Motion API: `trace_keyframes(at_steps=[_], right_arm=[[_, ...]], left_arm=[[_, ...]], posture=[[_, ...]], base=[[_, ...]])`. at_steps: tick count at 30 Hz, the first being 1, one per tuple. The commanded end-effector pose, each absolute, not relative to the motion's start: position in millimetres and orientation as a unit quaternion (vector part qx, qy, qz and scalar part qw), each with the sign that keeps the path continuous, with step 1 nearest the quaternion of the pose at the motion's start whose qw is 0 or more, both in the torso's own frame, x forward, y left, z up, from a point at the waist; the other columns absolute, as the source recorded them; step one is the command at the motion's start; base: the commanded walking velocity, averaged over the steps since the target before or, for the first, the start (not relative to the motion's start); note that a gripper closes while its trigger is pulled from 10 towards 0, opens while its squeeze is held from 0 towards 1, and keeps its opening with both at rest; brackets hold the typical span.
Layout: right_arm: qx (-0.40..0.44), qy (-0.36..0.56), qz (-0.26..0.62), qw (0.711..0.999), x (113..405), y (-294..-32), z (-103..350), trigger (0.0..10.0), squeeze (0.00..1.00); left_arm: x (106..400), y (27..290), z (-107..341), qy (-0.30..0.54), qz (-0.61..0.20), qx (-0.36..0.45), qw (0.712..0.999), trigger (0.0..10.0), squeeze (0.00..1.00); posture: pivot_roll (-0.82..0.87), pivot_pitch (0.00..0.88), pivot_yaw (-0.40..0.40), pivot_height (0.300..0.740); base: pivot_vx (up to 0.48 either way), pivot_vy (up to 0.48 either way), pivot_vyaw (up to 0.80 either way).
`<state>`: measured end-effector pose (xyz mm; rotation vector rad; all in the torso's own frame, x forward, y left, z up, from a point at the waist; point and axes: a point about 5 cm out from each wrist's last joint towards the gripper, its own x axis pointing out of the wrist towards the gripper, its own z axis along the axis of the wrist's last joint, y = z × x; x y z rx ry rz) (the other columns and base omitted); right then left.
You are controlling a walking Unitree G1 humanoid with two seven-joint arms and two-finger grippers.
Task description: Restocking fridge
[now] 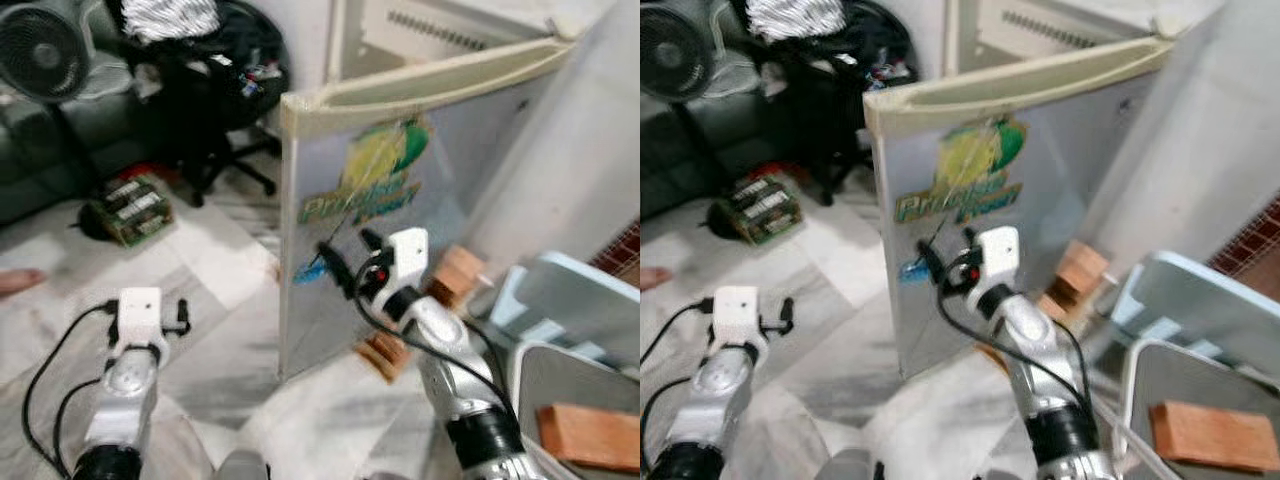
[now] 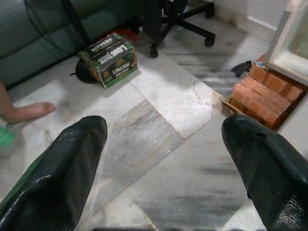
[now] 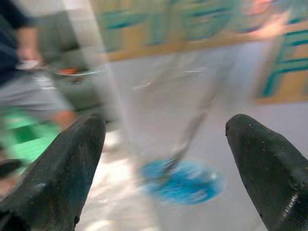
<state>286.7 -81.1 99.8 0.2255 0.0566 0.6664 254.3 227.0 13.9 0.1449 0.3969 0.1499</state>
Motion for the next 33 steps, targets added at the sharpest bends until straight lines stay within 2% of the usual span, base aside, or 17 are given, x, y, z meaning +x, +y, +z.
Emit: trace_keyframes(at_steps=[1,11,30,33], right_arm=[[0.102,0.025,0.338,0.935,286.3,-80.6,102.3,10.0,0.00],[0.073,0.014,0.294,0.953,305.4,-80.9,105.9,10.0,0.00],[0.050,0.016,0.259,0.964,304.1,-89.6,94.7,10.0,0.00],[0.050,0.015,0.259,0.964,302.8,-88.9,93.2,10.0,0.00]], left_arm=[[249.1,227.8,8.6,0.212,0.074,0.077,0.971,10.0,0.00],[248.2,226.8,7.5,0.216,0.076,0.078,0.970,10.0,0.00],[247.6,225.5,7.7,0.213,0.068,0.076,0.972,10.0,0.00],[247.6,224.1,7.9,0.210,0.061,0.073,0.973,10.0,0.00]], posture=[[0.11,0.000,-0.032,0.740],[0.13,0.000,-0.037,0.740],[0.12,0.000,-0.034,0.740],[0.12,0.000,-0.034,0.740]], base=[[0.000,0.000,0.00],[0.000,0.000,0.00],[0.000,0.000,0.00],[0.095,0.000,0.45]])
